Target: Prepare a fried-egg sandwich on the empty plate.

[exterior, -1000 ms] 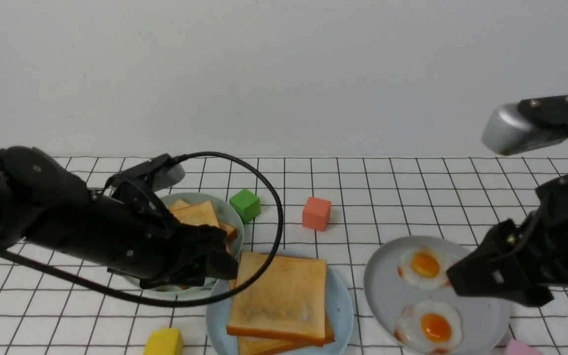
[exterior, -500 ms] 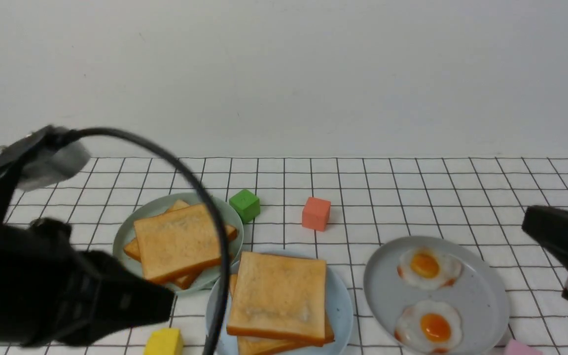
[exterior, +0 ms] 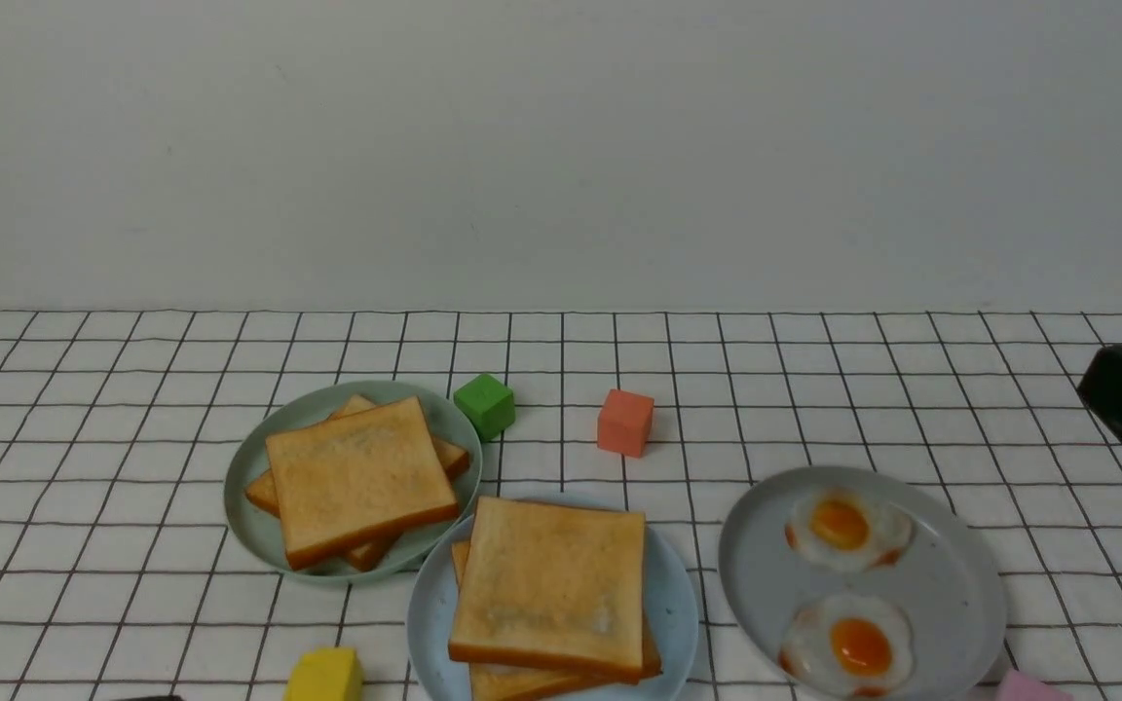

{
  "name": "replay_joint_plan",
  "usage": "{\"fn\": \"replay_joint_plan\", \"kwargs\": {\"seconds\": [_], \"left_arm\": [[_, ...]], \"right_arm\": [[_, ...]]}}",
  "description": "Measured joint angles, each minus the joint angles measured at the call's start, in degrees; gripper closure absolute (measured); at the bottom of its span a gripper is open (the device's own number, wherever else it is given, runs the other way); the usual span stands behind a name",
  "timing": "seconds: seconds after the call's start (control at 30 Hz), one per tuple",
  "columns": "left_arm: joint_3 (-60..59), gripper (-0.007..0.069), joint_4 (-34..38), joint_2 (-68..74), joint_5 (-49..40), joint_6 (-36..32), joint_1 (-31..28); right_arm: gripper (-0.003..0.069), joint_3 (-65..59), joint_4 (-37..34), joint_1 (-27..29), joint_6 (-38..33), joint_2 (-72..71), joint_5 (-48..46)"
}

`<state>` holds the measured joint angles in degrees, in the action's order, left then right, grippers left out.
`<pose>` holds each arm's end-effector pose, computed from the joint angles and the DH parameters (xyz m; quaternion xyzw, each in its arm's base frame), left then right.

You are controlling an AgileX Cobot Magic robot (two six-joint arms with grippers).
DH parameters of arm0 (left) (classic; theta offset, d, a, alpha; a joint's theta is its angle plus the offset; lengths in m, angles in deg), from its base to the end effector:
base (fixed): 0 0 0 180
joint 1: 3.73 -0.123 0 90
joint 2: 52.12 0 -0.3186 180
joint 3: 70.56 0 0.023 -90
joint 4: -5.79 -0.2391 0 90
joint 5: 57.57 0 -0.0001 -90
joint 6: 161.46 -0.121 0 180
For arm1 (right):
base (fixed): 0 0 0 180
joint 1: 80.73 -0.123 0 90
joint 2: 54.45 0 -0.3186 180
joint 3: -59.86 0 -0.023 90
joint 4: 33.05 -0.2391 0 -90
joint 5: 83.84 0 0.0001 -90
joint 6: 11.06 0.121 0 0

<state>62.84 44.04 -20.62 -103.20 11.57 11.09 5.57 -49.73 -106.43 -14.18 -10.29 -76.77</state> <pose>0.0388 -0.0657 0.3122 0.0675 0.8355 -0.3443 0.4229 0.1210 0.0535 0.3289 -0.0644 0.7145 0.2214 0.6606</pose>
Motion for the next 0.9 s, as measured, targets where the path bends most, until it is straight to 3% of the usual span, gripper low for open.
{"fn": "replay_joint_plan", "kwargs": {"seconds": [0.5, 0.57, 0.8, 0.9], "left_arm": [[-0.09, 0.0638, -0.35, 0.0, 0.41, -0.33, 0.0], [-0.38, 0.0638, -4.53, -2.4, 1.8, -2.84, 0.0], [-2.56, 0.0638, -8.32, -12.32, 14.69, -5.46, 0.0], [-6.04, 0.0638, -13.7, -13.65, 19.42, -1.49, 0.0]], "right_arm": [[0.0647, -0.05, 0.01, 0.0, 0.0, 0.0, 0.05], [0.0644, -0.05, 0.01, 0.0, 0.0, 0.0, 0.05], [0.064, -0.05, 0.01, 0.0, 0.0, 0.0, 0.05], [0.0637, -0.05, 0.01, 0.0, 0.0, -0.02, 0.05]]}}
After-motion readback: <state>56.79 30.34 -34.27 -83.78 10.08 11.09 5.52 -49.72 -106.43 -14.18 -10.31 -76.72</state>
